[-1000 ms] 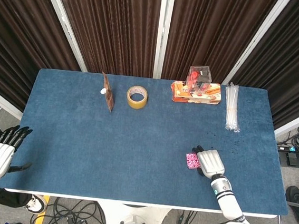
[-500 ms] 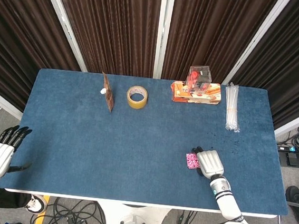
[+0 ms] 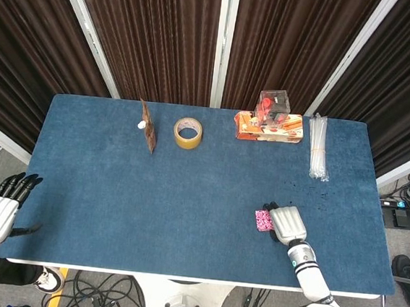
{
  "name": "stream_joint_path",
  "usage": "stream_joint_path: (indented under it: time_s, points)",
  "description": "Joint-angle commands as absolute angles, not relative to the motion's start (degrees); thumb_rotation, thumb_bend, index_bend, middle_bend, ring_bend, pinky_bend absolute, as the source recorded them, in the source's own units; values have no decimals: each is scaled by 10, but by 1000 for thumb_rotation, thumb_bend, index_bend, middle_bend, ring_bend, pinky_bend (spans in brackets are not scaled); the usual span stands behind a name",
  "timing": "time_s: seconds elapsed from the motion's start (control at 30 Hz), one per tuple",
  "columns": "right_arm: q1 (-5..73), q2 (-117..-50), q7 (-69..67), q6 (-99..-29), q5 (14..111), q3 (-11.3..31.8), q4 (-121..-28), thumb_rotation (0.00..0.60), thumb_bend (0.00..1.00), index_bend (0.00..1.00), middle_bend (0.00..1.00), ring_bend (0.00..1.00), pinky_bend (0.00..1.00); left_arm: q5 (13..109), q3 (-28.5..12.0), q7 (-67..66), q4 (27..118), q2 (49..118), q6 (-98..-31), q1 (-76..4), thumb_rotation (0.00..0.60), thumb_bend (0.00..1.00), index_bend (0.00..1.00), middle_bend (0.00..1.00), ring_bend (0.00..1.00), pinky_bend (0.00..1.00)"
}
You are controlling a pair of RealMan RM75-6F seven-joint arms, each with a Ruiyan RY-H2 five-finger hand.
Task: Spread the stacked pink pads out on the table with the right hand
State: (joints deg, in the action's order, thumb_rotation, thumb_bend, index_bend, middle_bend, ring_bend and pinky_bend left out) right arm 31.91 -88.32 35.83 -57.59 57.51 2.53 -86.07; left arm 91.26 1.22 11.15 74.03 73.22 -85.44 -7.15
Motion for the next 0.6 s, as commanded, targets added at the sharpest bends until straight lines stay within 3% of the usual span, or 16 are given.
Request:
stream_joint_path:
  time_s: [0.03, 0.6]
  points:
    - [320, -883, 358, -577, 575, 26, -861, 600, 228, 275, 266, 752, 800, 912, 12, 111, 741, 732, -854, -72, 600, 0, 112, 89, 0, 97]
    - [320, -886, 361, -588, 574, 25, -860, 600, 239, 333, 294, 752, 800, 911, 13, 107, 749, 727, -852, -70, 600, 0, 113, 90, 0, 97]
